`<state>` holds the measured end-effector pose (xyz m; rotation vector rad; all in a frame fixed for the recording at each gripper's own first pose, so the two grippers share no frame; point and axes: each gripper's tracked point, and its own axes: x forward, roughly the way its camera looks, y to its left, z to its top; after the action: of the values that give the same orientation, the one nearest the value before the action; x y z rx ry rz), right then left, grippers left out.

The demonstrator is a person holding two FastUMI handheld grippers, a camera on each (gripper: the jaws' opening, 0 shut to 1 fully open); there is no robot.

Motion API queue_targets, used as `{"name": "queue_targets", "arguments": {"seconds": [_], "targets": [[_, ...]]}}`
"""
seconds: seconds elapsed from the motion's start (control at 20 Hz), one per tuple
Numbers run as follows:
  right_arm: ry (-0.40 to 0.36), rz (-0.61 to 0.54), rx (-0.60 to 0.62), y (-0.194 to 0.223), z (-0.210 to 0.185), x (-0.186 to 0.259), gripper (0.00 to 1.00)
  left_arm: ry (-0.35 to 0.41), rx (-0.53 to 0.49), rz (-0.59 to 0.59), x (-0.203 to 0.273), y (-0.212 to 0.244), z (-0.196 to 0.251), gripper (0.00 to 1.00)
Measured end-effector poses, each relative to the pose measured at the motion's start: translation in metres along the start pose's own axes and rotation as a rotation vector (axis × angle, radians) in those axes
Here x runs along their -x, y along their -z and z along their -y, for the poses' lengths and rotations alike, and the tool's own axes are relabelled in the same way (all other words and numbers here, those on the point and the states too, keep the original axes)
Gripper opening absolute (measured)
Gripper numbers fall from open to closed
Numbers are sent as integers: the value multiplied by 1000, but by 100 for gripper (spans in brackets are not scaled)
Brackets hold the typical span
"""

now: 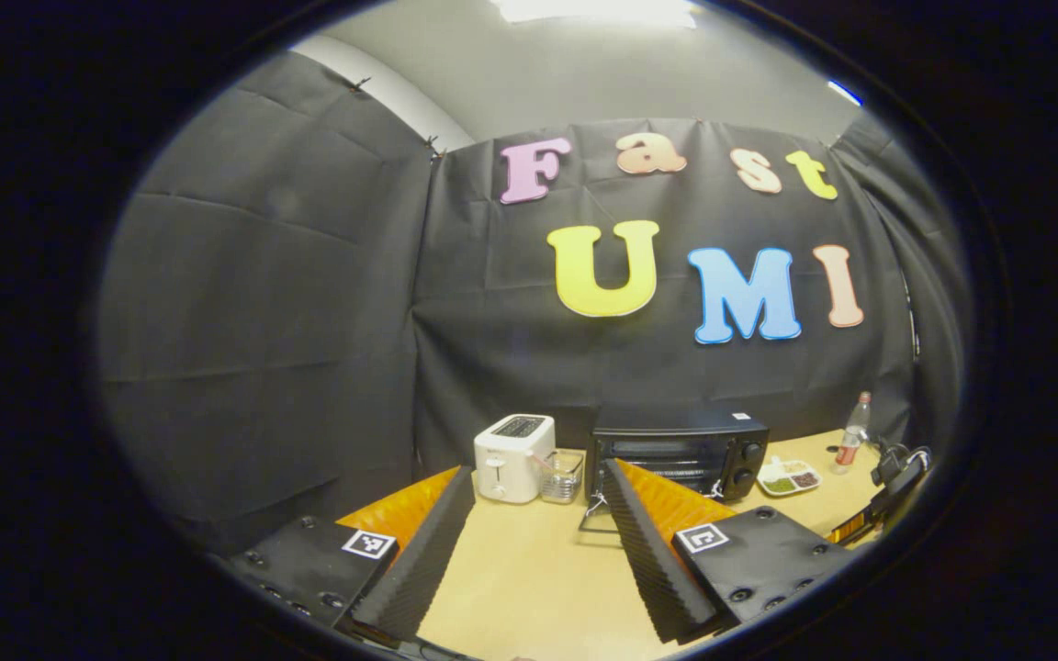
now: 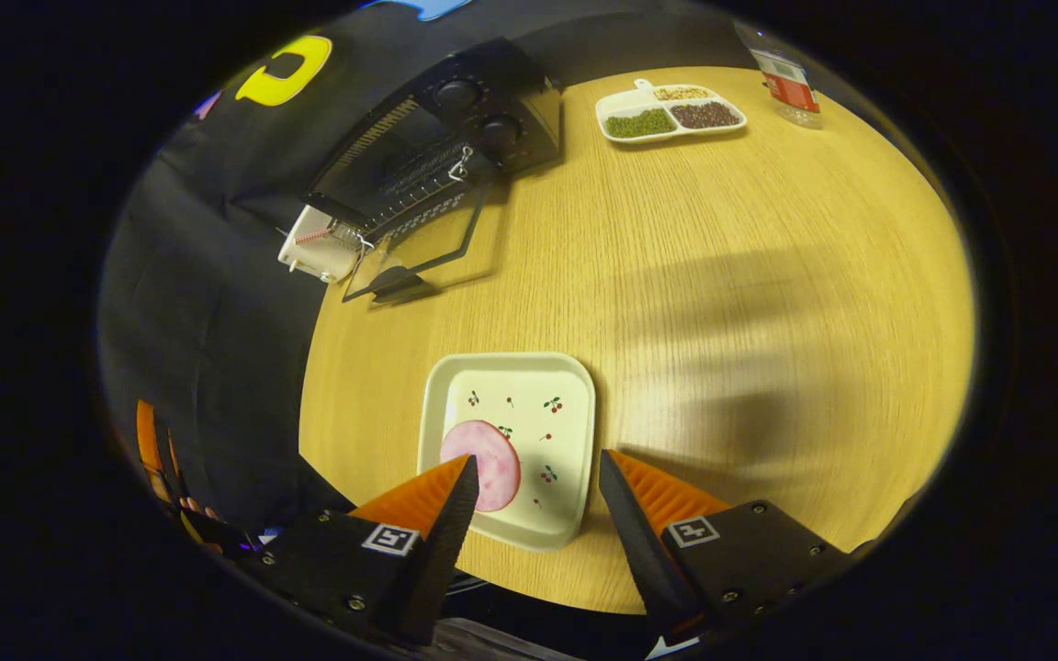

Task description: Open the electric oven with the left hand, put the food in, and close the electric oven.

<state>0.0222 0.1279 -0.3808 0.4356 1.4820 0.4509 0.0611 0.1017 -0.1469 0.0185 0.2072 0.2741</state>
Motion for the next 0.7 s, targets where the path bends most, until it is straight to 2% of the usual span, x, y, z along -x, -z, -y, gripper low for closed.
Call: {"name": "queue_targets", "arguments": {"seconds": [0.15,0.2,0.25,0.4,0.45,0.55,0.6,0.65,0.7], "targets": [[50,-72,23,14,14,-8,83,-8,-2,-2,-1,-2,-4,100],[76,-64,23,12,20,-16,58,-11,-6,-3,-2,-1,-4,100],[67,-67,3,10,17,-12,34,-11,-8,-2,-3,-1,-3,100],[33,-77,-49,8,15,-16,31,-7,-10,-4,-4,-1,0,100],[69,-60,-42,6,26,-18,31,-6,-11,-2,-6,-2,1,100],[36,-63,-61,5,25,-18,1,-4,-5,-2,-8,-1,6,100],[21,-63,-50,8,25,-19,2,-2,-1,-3,-9,0,7,95],[18,-47,-65,10,25,-21,3,2,2,-6,-9,1,9,95],[17,-50,-64,4,24,-20,1,2,2,-7,-10,2,9,100]]}}
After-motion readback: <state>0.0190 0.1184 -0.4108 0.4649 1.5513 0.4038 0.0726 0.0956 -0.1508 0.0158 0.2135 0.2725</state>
